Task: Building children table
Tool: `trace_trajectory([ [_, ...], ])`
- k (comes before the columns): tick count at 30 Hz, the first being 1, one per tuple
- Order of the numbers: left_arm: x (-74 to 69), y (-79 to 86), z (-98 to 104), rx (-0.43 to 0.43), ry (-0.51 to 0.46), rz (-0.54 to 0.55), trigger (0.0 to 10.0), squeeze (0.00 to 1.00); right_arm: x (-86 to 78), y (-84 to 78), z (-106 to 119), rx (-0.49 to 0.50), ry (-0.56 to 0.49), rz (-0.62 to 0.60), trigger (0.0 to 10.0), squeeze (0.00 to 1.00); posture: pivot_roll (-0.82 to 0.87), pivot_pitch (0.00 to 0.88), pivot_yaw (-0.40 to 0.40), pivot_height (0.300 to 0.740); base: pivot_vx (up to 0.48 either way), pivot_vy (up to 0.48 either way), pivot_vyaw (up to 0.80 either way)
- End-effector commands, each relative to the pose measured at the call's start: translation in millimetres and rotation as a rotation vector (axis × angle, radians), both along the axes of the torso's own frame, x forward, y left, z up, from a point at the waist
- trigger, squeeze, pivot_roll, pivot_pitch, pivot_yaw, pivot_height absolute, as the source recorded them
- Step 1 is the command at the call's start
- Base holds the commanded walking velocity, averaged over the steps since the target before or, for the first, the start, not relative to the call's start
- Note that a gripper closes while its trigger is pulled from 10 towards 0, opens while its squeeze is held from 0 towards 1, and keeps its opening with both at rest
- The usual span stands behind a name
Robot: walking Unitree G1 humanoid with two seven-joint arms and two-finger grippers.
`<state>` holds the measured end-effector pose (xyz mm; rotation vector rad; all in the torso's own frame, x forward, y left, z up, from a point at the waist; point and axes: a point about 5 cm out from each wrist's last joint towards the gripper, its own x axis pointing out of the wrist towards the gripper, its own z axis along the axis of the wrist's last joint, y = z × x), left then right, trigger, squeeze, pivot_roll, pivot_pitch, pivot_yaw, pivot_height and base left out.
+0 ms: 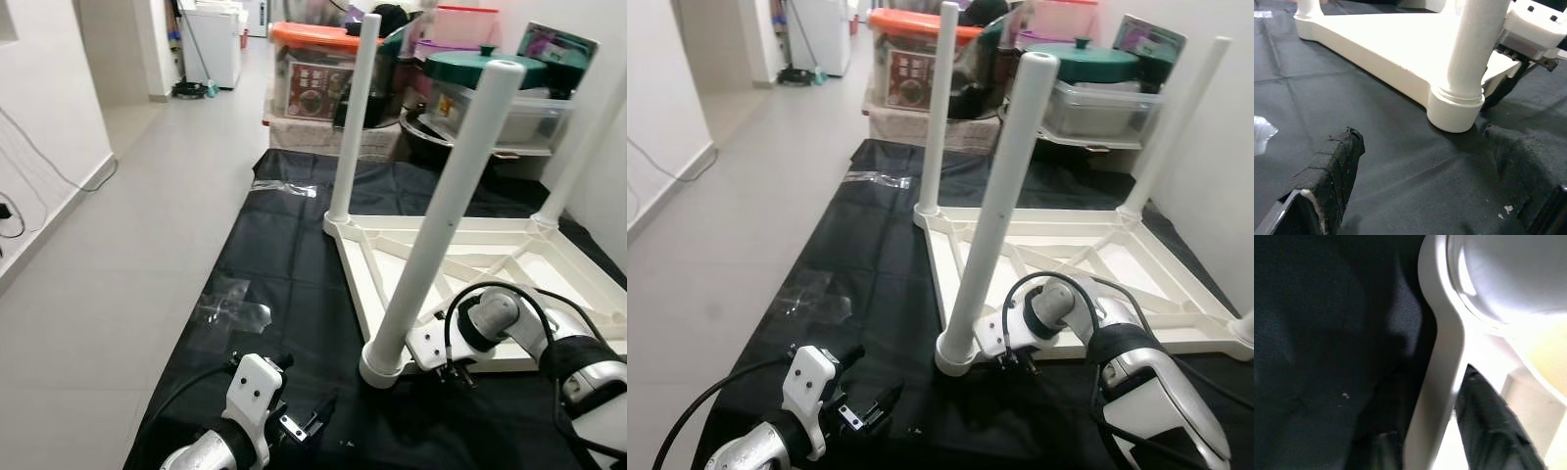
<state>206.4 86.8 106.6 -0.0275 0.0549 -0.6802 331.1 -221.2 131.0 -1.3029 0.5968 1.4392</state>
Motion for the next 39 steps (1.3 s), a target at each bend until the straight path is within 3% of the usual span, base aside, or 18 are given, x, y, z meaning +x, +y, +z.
trace_trajectory([
  [1,-0.1,-1.1,-4,-0.001,0.026,-0.004,10.0,0.00,0.9,-11.7,5,-0.018,-0.001,-0.045,10.0,1.00,0.18,0.000,-0.107,0.740,0.000,0.000,0.00],
  [3,-0.1,-1.1,-4,-0.001,0.026,-0.004,10.0,0.00,0.9,-11.7,5,-0.018,-0.001,-0.045,10.0,1.00,0.18,0.000,-0.107,0.740,0.000,0.000,0.00],
  [4,0.1,-1.1,-4,-0.001,0.026,-0.003,10.0,0.00,0.1,-18.4,8,-0.028,0.016,-0.069,10.0,0.38,0.19,0.000,-0.109,0.740,0.000,0.000,0.00],
  [5,0.3,-1.1,-4,-0.001,0.025,-0.003,10.0,0.00,-1.0,-24.2,11,-0.035,0.034,-0.086,10.0,0.00,0.19,0.000,-0.108,0.740,0.000,0.000,0.00],
  [13,0.8,-0.6,-5,-0.002,0.028,-0.006,10.0,0.00,-7.8,-62.0,51,0.043,0.070,-0.221,10.0,0.00,0.17,0.000,-0.095,0.740,0.000,0.000,0.00],
  [20,1.3,-0.6,-5,-0.001,0.030,-0.007,10.0,0.00,-5.1,-76.6,70,0.144,0.008,-0.359,10.0,0.00,0.16,0.000,-0.090,0.740,0.000,0.000,0.00],
  [21,1.7,-0.6,-5,0.001,0.031,-0.007,10.0,0.00,-0.2,-77.9,75,0.247,-0.033,-0.445,10.0,0.00,0.16,0.000,-0.088,0.740,0.000,0.000,0.00],
  [22,1.7,-0.6,-5,0.001,0.031,-0.007,10.0,0.00,-0.2,-77.9,75,0.247,-0.033,-0.445,10.0,0.00,0.16,0.000,-0.088,0.740,0.000,0.000,0.00],
  [23,2.2,-0.3,-6,0.005,0.030,-0.005,10.0,0.00,8.8,-76.2,78,0.400,-0.124,-0.558,10.0,0.00,0.15,0.000,-0.083,0.740,0.000,0.000,0.00],
  [24,2.2,-0.3,-6,0.005,0.030,-0.005,10.0,0.00,8.8,-76.2,78,0.400,-0.124,-0.558,10.0,0.00,0.15,0.000,-0.083,0.740,0.000,0.000,0.00],
  [25,2.8,0.4,-7,0.019,0.030,0.003,10.0,0.00,17.0,-74.8,80,0.552,-0.210,-0.672,10.0,0.00,0.15,0.000,-0.078,0.740,0.000,0.000,0.00],
  [26,2.8,0.4,-7,0.019,0.030,0.003,10.0,0.00,17.0,-74.8,80,0.552,-0.210,-0.672,10.0,0.00,0.15,0.000,-0.078,0.740,0.000,0.000,0.00],
  [29,4.1,2.1,-7,0.049,0.014,0.025,10.0,0.00,32.6,-81.7,74,0.907,-0.453,-1.070,10.0,0.00,0.15,0.000,-0.075,0.740,0.000,0.000,0.00],
  [31,4.1,2.1,-7,0.049,0.014,0.025,10.0,0.00,32.6,-81.7,74,0.907,-0.453,-1.070,10.0,0.00,0.15,0.000,-0.075,0.740,0.000,0.000,0.00],
  [33,5.1,3.7,-6,0.060,-0.006,0.046,10.0,0.00,34.6,-81.2,59,1.133,-0.600,-1.311,10.0,0.00,0.16,0.000,-0.074,0.740,0.000,0.000,0.00],
  [35,5.4,4.1,-6,0.062,-0.012,0.052,10.0,0.00,33.5,-79.0,54,1.186,-0.632,-1.353,10.0,0.00,0.16,0.000,-0.074,0.740,0.000,0.000,0.00],
  [36,5.6,5.3,-6,0.063,-0.013,0.060,10.0,0.00,30.2,-63.6,39,1.274,-0.681,-1.413,10.0,0.00,0.16,0.000,-0.073,0.740,0.000,0.000,0.00],
  [39,5.8,6.4,-7,0.064,-0.011,0.065,10.0,0.00,26.4,-45.3,31,1.350,-0.694,-1.437,10.0,0.00,0.16,0.000,-0.071,0.740,0.000,0.000,0.00],
])
